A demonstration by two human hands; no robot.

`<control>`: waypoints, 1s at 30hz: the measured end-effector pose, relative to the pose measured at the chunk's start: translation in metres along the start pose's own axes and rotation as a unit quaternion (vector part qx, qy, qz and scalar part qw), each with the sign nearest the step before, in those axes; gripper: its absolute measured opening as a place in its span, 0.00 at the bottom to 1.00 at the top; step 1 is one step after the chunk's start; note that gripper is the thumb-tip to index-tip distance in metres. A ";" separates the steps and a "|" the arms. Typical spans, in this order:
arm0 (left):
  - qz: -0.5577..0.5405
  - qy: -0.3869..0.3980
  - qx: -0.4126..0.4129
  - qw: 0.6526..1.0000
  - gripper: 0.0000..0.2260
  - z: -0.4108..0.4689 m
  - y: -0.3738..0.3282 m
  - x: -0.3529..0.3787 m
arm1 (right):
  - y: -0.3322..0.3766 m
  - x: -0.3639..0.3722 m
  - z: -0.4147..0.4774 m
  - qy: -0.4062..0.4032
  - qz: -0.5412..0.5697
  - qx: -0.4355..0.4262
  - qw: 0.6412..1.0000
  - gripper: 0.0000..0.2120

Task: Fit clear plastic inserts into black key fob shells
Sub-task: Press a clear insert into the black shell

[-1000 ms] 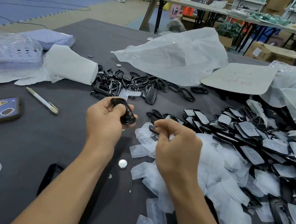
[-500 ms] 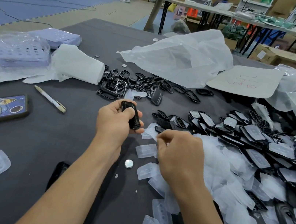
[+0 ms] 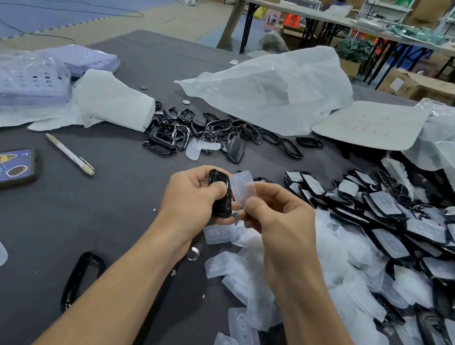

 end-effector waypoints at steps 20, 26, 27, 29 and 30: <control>0.032 0.034 0.020 0.999 0.07 -0.001 0.002 -0.001 | 0.017 -0.018 0.006 0.040 -0.103 -0.104 0.988 0.18; 0.038 0.093 0.040 0.994 0.09 -0.011 0.004 0.006 | 0.012 -0.011 0.001 0.070 -0.168 -0.100 0.978 0.11; 0.031 0.095 0.027 0.995 0.08 -0.011 0.004 0.007 | 0.010 -0.011 0.001 0.045 -0.176 -0.103 0.978 0.11; 0.016 0.082 -0.005 0.996 0.09 -0.010 0.006 0.009 | 0.008 -0.011 0.000 -0.012 -0.207 -0.125 0.970 0.08; 0.008 0.079 -0.017 0.997 0.09 -0.010 0.007 0.009 | 0.008 -0.010 -0.001 -0.031 -0.216 -0.139 0.966 0.07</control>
Point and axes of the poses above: each hand's wrist, its own z-axis towards the middle knuckle, its own x-axis out of the palm, y = z × x, the point moved 2 cm from there along z, towards the middle knuckle, and after that the axes turned 5 degrees about x, right-handed, at the moved point
